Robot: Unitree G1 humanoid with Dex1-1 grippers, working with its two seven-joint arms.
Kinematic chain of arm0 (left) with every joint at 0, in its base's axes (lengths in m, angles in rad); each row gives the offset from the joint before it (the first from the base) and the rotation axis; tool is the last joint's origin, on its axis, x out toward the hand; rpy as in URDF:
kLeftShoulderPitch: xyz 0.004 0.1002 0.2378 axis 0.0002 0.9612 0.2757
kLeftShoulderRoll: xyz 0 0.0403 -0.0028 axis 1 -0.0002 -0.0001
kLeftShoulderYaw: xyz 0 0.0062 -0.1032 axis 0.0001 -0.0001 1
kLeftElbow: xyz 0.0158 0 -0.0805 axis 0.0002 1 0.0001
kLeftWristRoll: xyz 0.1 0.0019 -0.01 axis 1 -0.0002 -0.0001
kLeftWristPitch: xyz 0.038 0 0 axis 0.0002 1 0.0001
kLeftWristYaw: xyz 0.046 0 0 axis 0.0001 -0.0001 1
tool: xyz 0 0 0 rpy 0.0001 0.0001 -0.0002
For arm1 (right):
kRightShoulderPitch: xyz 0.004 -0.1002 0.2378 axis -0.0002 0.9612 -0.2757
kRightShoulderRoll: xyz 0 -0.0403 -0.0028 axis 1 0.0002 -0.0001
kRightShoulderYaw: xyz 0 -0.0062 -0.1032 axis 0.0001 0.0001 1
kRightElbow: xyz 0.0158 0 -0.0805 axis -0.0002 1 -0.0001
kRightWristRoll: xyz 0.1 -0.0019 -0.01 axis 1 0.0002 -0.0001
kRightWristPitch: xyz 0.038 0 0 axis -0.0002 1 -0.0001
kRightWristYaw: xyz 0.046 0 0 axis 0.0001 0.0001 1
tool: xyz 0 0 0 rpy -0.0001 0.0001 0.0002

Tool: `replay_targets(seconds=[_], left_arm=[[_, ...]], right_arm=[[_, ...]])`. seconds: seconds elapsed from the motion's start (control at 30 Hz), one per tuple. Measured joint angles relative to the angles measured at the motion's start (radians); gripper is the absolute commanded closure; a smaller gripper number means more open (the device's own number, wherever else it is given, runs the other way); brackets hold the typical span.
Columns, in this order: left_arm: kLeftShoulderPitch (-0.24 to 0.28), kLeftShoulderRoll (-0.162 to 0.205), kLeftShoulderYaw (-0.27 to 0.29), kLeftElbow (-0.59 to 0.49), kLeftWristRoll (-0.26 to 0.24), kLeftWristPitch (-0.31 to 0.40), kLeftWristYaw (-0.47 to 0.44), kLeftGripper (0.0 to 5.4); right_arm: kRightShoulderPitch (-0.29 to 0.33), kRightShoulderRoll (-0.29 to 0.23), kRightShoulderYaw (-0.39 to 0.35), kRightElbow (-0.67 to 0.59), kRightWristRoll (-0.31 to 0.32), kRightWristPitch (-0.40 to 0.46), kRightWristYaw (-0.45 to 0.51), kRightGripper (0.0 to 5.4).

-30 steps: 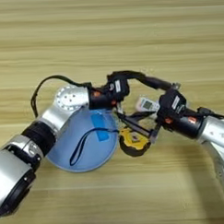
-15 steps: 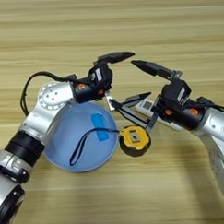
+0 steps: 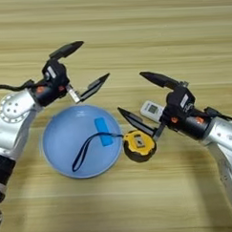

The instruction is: Move the objects on the table

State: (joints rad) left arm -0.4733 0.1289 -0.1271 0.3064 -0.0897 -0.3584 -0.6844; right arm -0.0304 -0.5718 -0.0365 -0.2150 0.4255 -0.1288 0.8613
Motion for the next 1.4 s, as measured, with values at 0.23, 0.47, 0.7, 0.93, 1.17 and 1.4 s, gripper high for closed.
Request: replay_targets(seconds=[0.23, 0.47, 0.7, 0.93, 1.17, 1.4], left_arm=[[0.077, 0.059, 0.104, -0.019, -0.027, 0.001, 0.092, 0.00], [0.142, 0.071, 0.168, -0.018, -0.031, 0.000, 0.200, 0.00], [0.165, 0.078, 0.194, -0.009, -0.025, -0.021, 0.270, 0.00], [0.186, 0.084, 0.214, 0.021, -0.023, -0.051, 0.301, 0.00], [0.184, 0.093, 0.248, 0.094, -0.017, -0.088, 0.340, 0.00], [0.181, 0.097, 0.255, 0.157, -0.035, -0.096, 0.317, 0.00]], right_arm=[[0.001, 0.001, 0.000, 0.000, 0.000, 0.004, 0.004, 0.18], [-0.010, 0.047, 0.003, 0.023, -0.020, 0.009, -0.041, 0.18], [-0.014, 0.065, -0.023, 0.082, -0.047, 0.001, -0.087, 0.18], [-0.026, 0.067, -0.053, 0.148, -0.071, -0.022, -0.113, 0.18], [-0.045, 0.041, -0.092, 0.261, -0.092, -0.020, -0.130, 0.18], [-0.099, -0.014, -0.122, 0.461, -0.112, -0.040, -0.074, 0.18]])
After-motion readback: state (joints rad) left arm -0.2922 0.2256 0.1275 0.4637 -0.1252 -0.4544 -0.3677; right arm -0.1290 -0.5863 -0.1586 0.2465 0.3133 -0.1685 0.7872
